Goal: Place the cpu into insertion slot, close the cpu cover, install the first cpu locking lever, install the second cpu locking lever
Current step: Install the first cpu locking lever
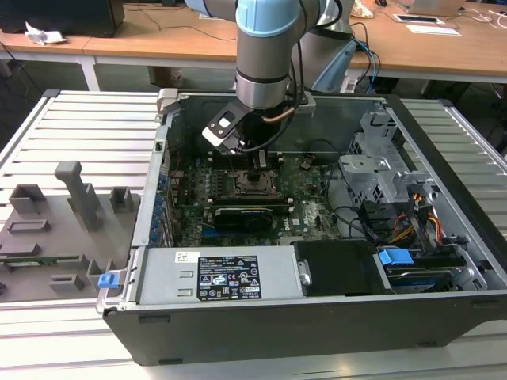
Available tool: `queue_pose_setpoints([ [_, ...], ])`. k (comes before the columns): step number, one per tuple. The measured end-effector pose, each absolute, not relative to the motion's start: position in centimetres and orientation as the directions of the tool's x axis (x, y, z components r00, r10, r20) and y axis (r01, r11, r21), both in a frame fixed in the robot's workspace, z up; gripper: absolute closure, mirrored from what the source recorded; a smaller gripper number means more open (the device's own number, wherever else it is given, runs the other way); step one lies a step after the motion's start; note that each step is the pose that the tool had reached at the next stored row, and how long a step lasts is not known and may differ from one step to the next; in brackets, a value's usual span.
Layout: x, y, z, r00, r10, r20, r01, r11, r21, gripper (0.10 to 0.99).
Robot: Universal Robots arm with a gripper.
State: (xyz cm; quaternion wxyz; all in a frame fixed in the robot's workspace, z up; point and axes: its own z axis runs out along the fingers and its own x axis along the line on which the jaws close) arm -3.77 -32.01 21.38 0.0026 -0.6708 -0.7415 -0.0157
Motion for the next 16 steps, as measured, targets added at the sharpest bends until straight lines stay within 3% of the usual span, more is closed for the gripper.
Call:
queue_pose_setpoints([
  [16,-3.77,-32.01,21.94,-0.1,0.995,0.025,0.995,0.099,0.02,0.98],
])
